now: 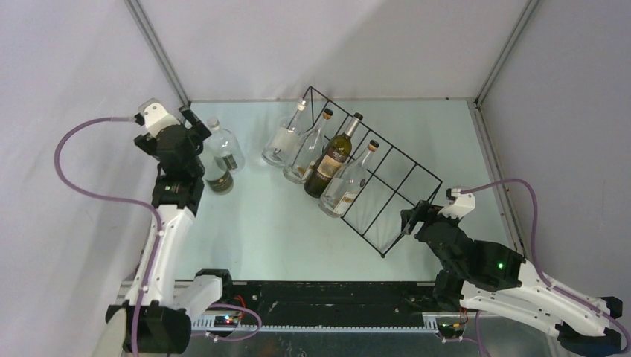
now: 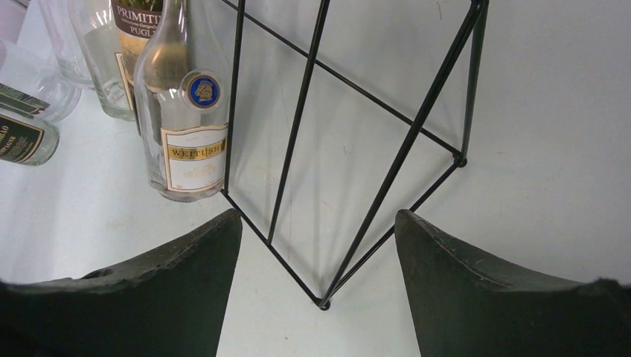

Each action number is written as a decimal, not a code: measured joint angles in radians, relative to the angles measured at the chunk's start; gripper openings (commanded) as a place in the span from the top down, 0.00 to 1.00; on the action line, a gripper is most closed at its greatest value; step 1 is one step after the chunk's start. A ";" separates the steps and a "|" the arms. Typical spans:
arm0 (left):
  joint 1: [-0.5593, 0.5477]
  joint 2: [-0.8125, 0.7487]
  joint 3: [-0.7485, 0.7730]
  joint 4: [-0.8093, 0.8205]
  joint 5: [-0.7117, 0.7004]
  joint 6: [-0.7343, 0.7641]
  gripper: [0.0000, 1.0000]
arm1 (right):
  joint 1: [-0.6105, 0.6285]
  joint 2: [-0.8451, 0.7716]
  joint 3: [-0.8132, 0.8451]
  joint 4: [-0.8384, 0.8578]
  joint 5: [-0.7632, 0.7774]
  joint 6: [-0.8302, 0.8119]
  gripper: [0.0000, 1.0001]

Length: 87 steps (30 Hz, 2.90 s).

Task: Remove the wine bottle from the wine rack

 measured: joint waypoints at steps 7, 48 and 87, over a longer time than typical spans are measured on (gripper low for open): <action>0.000 -0.140 0.044 -0.146 0.000 -0.054 0.00 | -0.003 -0.011 0.000 0.001 -0.024 0.000 0.22; -0.803 -0.665 -0.227 -0.678 0.027 -0.112 0.00 | -0.435 0.591 0.259 0.500 -0.566 -0.131 0.25; -0.806 -0.772 -0.230 -0.685 0.042 -0.088 0.00 | -0.493 0.992 0.362 0.719 -0.426 -0.100 0.41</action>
